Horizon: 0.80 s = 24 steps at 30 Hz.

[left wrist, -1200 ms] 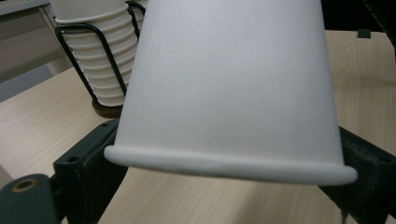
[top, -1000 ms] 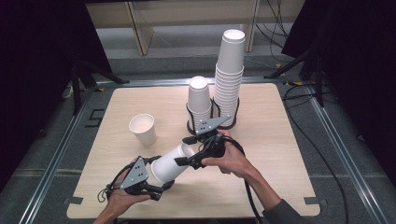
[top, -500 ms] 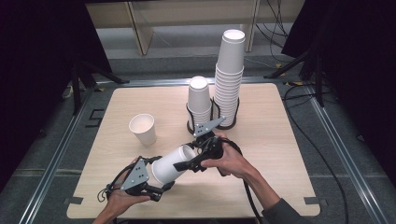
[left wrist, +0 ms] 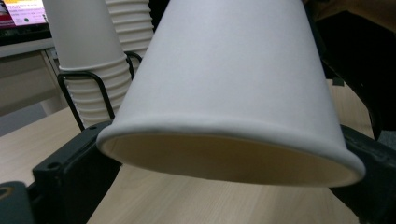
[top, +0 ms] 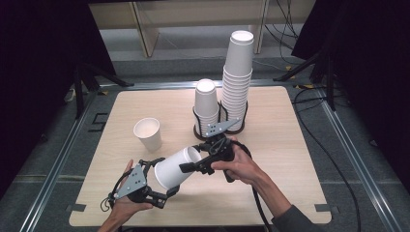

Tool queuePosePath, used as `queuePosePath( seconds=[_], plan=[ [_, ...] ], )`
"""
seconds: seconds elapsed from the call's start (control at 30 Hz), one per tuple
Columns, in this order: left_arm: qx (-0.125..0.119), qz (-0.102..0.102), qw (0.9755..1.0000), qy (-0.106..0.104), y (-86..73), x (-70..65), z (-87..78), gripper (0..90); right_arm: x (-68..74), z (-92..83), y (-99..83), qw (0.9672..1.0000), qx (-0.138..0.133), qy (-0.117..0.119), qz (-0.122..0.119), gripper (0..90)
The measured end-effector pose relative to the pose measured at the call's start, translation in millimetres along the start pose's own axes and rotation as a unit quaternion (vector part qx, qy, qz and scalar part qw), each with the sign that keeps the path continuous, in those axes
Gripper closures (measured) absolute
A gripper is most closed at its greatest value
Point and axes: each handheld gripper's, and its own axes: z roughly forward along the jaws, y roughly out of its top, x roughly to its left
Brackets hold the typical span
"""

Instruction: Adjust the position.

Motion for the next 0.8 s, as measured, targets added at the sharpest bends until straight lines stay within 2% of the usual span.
queuePosePath(
  seconds=[0.2,0.27,0.33,0.47,0.57,0.6,0.63,0.67,0.8],
  plan=[
    [-0.035,0.001,0.9994,0.009,3.4,1.6,-5.1,2.3,-2.6,0.6,-0.6,0.9997,-0.019,0.014,-0.001,24.0],
    [-0.041,0.001,0.9991,0.012,4.2,0.4,-5.8,2.7,-3.1,-0.8,-0.5,0.9993,-0.024,0.025,0.01,24.1],
    [-0.034,0.0,0.9994,0.004,4.3,1.4,-5.9,3.6,-5.4,-1.1,-1.1,0.9992,-0.03,0.025,0.004,24.0],
    [-0.028,0.003,0.9996,-0.001,5.7,3.0,-6.9,5.5,-7.8,-2.7,-2.4,0.999,-0.028,0.032,0.011,24.0],
    [-0.021,0.006,0.9997,-0.007,6.6,3.3,-7.2,6.8,-10.2,-2.6,-3.9,0.9982,-0.03,0.048,0.02,23.7],
    [-0.02,0.006,0.9997,-0.008,6.7,3.1,-7.1,7.5,-9.6,-4.0,-4.2,0.9988,-0.021,0.039,0.021,23.6],
    [-0.02,0.003,0.9997,-0.01,6.8,3.2,-7.1,7.8,-10.5,-4.1,-4.3,0.9988,-0.021,0.039,0.018,23.6],
    [-0.019,0.003,0.9998,-0.011,7.1,3.5,-7.1,8.2,-10.0,-4.3,-4.8,0.9984,-0.022,0.044,0.027,23.4],
    [-0.009,0.009,0.9997,-0.021,7.8,3.2,-7.6,9.1,-10.2,-6.4,-4.2,0.9993,-0.008,0.037,0.008,23.0]
  ],
)
